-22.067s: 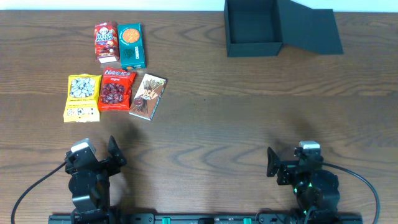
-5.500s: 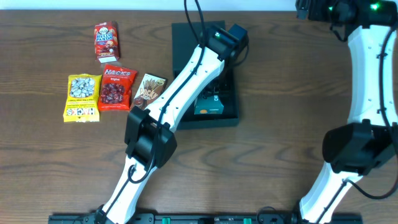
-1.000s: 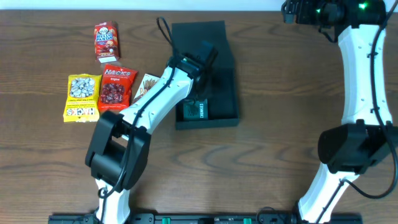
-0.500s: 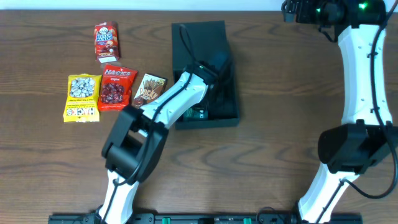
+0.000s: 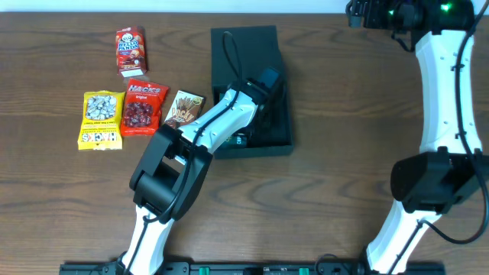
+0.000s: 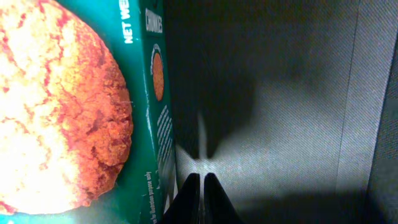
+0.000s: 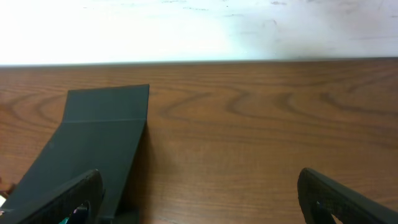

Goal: Pack container
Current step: 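Lower the teal cookie box into the black box and open the left gripper, then withdraw the left gripper back toward the snacks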

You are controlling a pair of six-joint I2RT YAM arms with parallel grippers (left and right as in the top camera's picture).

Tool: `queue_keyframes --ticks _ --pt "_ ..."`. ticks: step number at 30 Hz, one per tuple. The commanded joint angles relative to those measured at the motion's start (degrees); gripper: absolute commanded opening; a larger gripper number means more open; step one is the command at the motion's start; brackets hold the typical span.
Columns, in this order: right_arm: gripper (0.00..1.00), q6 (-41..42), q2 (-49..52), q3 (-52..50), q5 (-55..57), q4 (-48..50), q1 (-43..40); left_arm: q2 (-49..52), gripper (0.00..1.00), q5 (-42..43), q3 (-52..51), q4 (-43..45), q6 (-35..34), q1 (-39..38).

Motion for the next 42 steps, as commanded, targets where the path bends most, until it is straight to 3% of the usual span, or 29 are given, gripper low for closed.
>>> queue_keyframes --ticks 1,9,14,17,19,23,26,34,42 --pt "0.99 -0.48 -0.04 -0.09 -0.02 0.13 0.46 -1.22 0.06 -3.85 2.16 -0.17 -2.23 0.52" --pt "0.99 -0.48 -0.04 -0.11 -0.02 0.15 0.46 -1.53 0.06 -5.64 2.91 -0.22 -4.5 1.81" --pt "0.99 -0.46 -0.04 -0.11 -0.04 0.33 0.48 -4.17 0.06 -2.62 8.92 -0.59 -4.42 2.54" --pt "0.99 -0.44 -0.04 -0.09 -1.6 0.72 0.48 -7.91 0.22 -4.37 14.64 -0.11 -1.81 3.32" --pt "0.99 1.11 -0.11 -0.02 -6.47 1.79 0.48 -10.43 0.22 -7.74 17.92 -0.15 -0.63 4.28" --pt "0.99 9.73 -1.29 0.09 -21.88 10.54 0.66 -14.91 0.2 -16.17 20.5 -0.44 -0.39 8.72" --pt "0.99 14.95 -3.8 0.09 -27.39 20.83 1.99 -15.87 0.2 -16.55 20.48 -4.11 -2.16 14.97" --pt "0.99 20.81 -12.72 0.09 -27.58 33.94 6.32 -14.91 0.3 -14.32 19.56 -14.91 -0.74 24.87" --pt "0.99 22.67 -16.2 0.09 -23.82 36.48 9.44 -14.38 0.38 -15.98 15.76 -16.55 -0.63 29.09"
